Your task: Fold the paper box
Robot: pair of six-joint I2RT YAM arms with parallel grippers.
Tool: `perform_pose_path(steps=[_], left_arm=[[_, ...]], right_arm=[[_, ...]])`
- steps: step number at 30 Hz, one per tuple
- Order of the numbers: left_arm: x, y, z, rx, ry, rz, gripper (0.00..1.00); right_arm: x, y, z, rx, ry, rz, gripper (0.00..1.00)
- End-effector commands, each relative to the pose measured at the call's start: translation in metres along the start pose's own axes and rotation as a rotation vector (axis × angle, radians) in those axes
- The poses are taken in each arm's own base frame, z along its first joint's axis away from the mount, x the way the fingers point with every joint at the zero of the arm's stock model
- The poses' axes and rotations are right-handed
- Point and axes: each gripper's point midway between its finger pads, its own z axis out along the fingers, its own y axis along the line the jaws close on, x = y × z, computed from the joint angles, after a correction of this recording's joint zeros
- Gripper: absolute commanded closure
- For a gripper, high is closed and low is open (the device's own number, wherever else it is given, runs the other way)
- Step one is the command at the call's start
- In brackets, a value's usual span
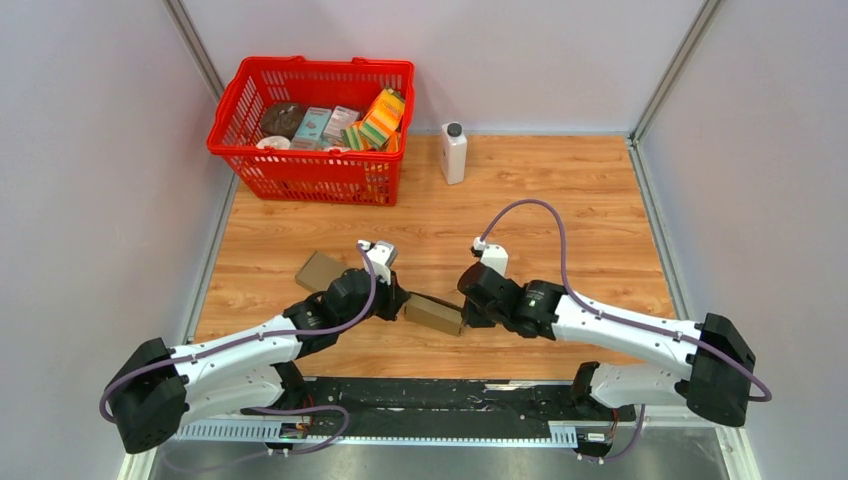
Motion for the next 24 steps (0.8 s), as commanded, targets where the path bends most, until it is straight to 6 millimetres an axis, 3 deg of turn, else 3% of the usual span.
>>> perform_pose_path(steps=[1,8,9,12,13,16,24], left_arm=[[0.037,-0.004,-0.005,0.025,0.126,-0.001,1.00],[0.042,0.003,-0.007,-0.001,0.114,-0.001,1.00],[0.043,0.005,-0.007,-0.005,0.115,-0.001,1.00],[0.043,0.003,-0.007,-0.001,0.117,-0.002,1.00],[0.043,0.003,-0.007,0.000,0.118,-0.002,1.00],[0.043,0.002,-0.006,0.000,0.121,0.000,1.00],[0.044,0.004,-0.008,-0.012,0.126,0.002,1.00]], right_arm=[[0.006,0.007,0.008,-0.035,-0.108,-0.044,1.00],[0.022,0.021,0.016,-0.155,-0.146,-0.251,0.98],[0.022,0.023,0.014,-0.168,-0.140,-0.276,0.96],[0.019,0.029,-0.002,-0.216,-0.131,-0.410,0.73],[0.015,0.028,-0.008,-0.216,-0.140,-0.439,0.60],[0.000,0.024,-0.020,-0.165,-0.166,-0.543,0.45],[-0.012,0.037,-0.014,-0.139,-0.180,-0.800,0.37]])
